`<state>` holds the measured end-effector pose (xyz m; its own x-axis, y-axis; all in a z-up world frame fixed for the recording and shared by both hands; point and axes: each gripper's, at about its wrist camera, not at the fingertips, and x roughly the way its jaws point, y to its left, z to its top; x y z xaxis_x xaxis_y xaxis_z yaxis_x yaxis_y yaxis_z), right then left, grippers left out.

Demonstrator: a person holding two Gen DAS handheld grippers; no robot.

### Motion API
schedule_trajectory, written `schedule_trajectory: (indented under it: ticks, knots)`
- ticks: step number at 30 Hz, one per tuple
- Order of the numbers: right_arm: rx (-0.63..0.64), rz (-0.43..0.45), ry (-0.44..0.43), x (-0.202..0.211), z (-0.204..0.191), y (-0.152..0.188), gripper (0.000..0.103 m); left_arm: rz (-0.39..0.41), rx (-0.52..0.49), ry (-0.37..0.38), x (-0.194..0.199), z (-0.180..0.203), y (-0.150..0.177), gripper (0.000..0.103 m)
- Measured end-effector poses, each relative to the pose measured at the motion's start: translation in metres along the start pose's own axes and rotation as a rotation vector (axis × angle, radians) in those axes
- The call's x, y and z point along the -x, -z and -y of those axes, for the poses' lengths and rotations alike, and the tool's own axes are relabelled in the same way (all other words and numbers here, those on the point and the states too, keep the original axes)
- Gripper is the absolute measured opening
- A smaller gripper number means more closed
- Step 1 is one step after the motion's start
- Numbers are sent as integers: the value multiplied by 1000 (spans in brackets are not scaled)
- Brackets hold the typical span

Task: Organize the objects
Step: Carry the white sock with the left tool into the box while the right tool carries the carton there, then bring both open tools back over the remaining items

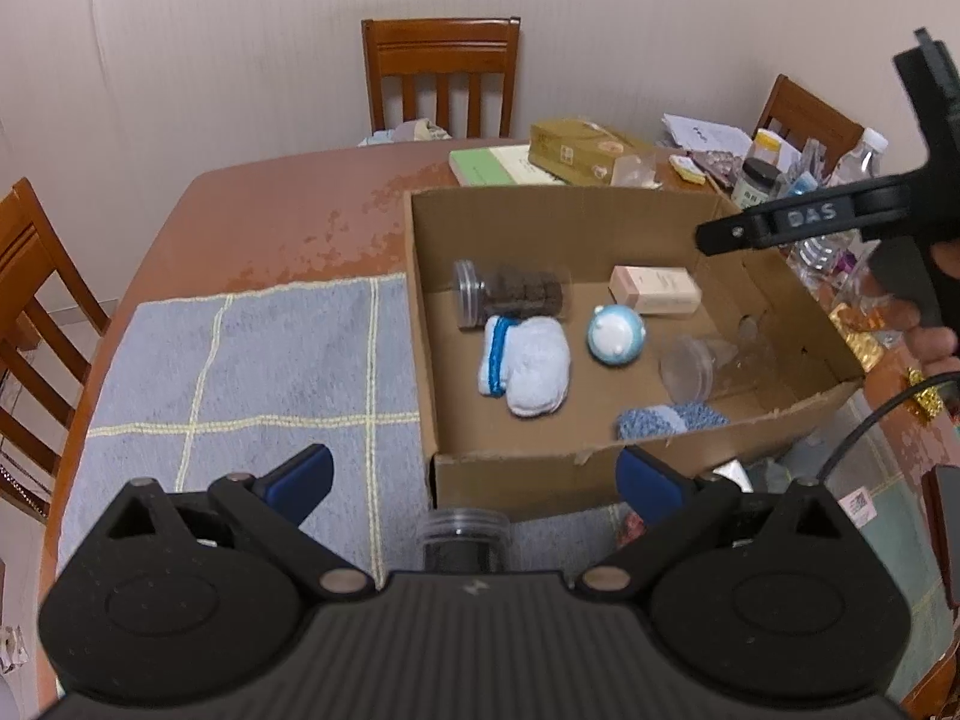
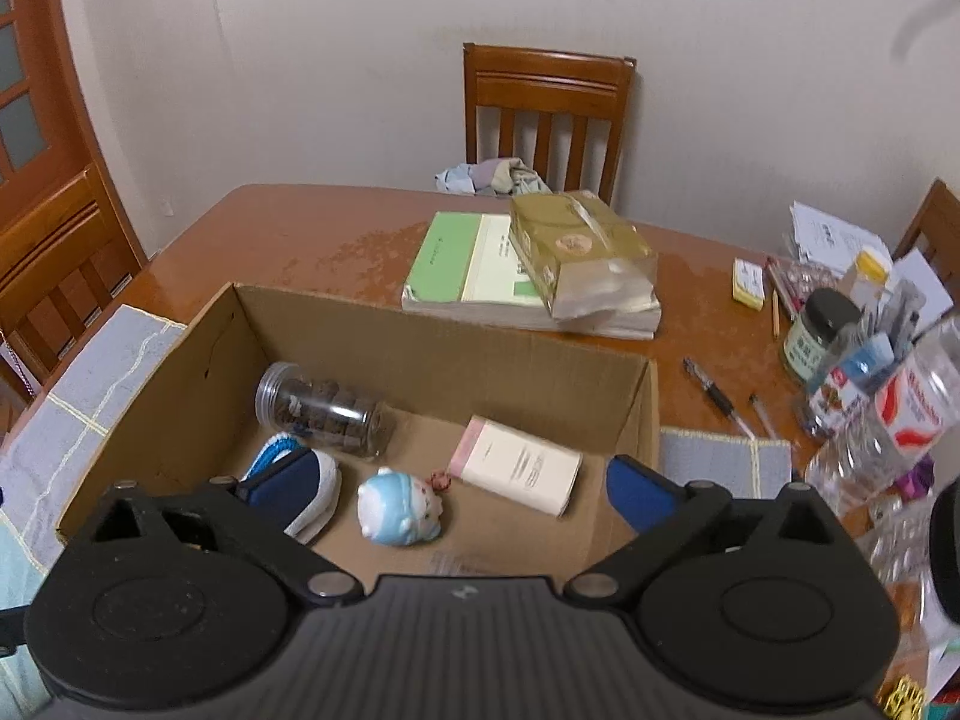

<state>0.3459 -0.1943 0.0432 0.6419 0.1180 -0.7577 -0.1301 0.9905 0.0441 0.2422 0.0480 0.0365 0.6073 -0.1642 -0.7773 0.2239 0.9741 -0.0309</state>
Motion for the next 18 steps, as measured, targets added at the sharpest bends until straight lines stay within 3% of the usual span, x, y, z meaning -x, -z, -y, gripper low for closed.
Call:
schedule_trajectory:
  ticks: [8,13,18]
  knots:
    - [-9,25,44,33,-4,34,103,-18,6,-16,-6,-4,21,100]
    - [-12,60,122,59,-3,66,103,-5,-55,-76,-6,1,40,100]
    - [-98,62,197,79,6,110,103,-22,-62,-92,-12,2,57,100]
